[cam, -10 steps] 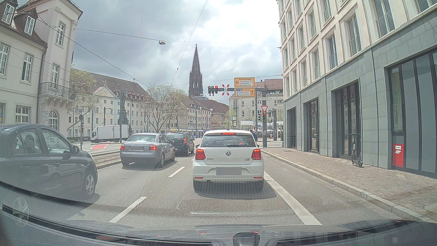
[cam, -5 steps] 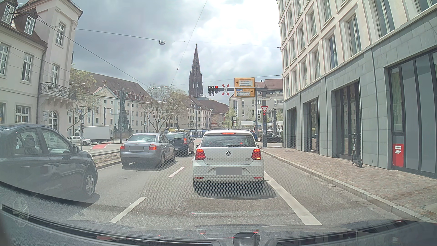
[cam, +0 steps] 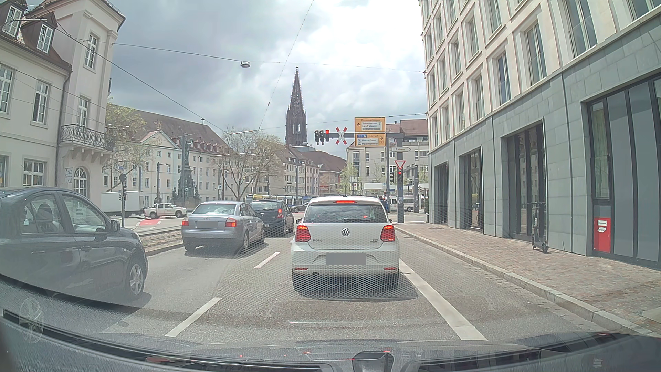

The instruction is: Follow the waypoints while adhering to traffic rules and regulations

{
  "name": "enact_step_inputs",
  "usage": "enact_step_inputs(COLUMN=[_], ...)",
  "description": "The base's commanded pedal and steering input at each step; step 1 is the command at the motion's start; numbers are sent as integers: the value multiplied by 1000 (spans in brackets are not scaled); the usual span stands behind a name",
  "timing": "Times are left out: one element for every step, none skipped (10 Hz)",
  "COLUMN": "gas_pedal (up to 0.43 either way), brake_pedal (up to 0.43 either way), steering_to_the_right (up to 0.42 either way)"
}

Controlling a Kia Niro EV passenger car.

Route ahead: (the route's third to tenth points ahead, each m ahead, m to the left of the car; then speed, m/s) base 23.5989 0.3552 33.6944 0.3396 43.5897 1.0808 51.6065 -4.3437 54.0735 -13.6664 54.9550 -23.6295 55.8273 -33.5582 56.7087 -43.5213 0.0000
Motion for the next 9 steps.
enact_step_inputs(gas_pedal=[0, 0, 0, 0, 0, 0, 0, 0, 0], brake_pedal=[232, 232, 232, 232, 232, 232, 232, 238, 232], steering_to_the_right=[-11, -11, -11, -11, -11, -11, -11, -11, -11])
